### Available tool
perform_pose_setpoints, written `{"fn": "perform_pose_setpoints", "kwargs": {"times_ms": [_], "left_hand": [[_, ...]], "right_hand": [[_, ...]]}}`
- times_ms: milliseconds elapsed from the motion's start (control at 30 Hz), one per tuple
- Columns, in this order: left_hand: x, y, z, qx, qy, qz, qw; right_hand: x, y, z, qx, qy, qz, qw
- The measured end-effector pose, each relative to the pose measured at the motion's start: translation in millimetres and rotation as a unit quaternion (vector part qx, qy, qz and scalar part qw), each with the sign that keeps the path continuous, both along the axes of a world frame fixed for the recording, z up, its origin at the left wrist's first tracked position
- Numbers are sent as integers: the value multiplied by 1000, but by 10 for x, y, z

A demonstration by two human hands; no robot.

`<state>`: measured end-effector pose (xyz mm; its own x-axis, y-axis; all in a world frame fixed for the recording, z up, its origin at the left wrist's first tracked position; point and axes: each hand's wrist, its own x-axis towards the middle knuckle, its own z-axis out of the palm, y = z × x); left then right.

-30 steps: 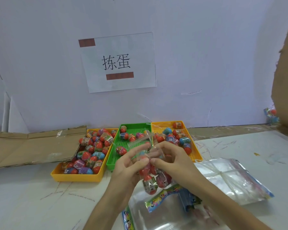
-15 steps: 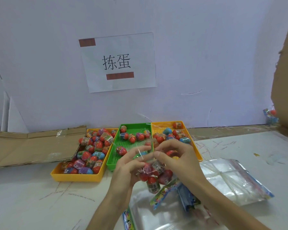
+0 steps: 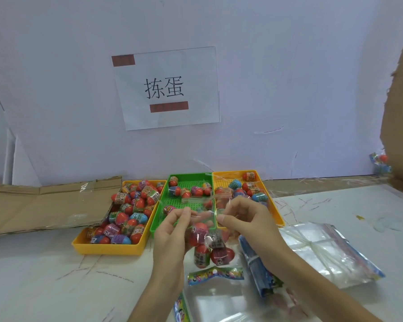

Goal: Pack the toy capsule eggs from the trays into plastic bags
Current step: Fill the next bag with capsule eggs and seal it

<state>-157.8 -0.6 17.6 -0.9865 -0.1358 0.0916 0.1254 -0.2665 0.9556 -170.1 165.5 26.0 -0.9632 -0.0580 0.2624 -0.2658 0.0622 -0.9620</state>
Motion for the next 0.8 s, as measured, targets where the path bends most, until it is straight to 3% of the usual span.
{"fn": "perform_pose_setpoints", "kwargs": {"times_ms": [267,467,567,700,800], "left_hand": [[-19,14,-32,-16,31,68,997],[12,27,-56,-87,97,83,988],[48,49,-65,-123,115,84,982],[114,110,-56,-152,152,79,973],[138,121,-41,-181,180,80,964]], "right_hand": [[45,-39,59,-10,11,39,999],[14,-25,-30,54,58,-67,995],[35,-35,-72,169,191,-165,953],[60,-56,-68,345,364,-162,850],[79,-68,-86,350,394,-144,838]]}}
